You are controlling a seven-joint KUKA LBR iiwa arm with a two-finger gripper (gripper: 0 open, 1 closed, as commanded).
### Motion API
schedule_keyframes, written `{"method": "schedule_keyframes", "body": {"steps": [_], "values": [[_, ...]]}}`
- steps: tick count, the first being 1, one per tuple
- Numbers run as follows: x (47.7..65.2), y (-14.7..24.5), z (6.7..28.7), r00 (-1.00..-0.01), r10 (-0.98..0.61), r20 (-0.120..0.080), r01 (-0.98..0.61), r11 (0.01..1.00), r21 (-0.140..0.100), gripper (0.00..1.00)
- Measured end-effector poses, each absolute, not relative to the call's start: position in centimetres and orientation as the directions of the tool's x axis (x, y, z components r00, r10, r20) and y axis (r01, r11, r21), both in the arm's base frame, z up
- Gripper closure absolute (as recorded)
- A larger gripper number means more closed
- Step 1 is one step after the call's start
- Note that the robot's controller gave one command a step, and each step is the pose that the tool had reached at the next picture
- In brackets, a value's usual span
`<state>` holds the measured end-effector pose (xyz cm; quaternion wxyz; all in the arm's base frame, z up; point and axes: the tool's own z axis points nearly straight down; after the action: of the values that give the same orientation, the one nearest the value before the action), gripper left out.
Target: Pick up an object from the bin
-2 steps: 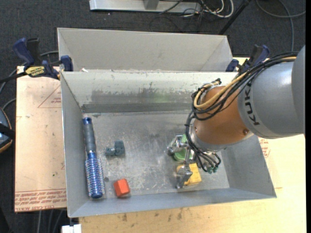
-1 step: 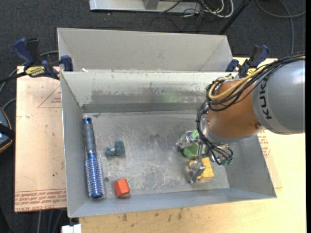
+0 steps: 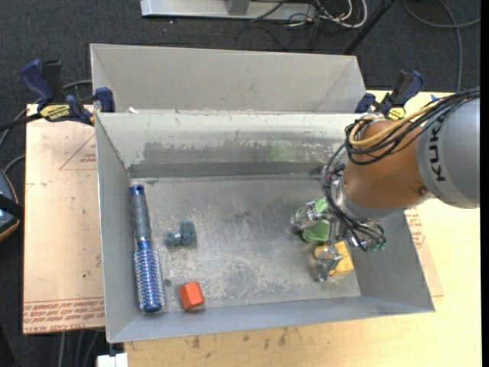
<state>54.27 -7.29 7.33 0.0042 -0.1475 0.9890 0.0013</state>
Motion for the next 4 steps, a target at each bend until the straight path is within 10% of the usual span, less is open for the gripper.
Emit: {"method": "schedule_keyframes", "body": {"steps": [3,4], "values": [[62.0,-12.7,7.6,-0.480,-0.877,-0.034,-0.877,0.480,-0.001,0.00],[62.0,-13.1,7.8,-0.482,-0.876,-0.025,-0.876,0.483,0.001,1.00]]}}
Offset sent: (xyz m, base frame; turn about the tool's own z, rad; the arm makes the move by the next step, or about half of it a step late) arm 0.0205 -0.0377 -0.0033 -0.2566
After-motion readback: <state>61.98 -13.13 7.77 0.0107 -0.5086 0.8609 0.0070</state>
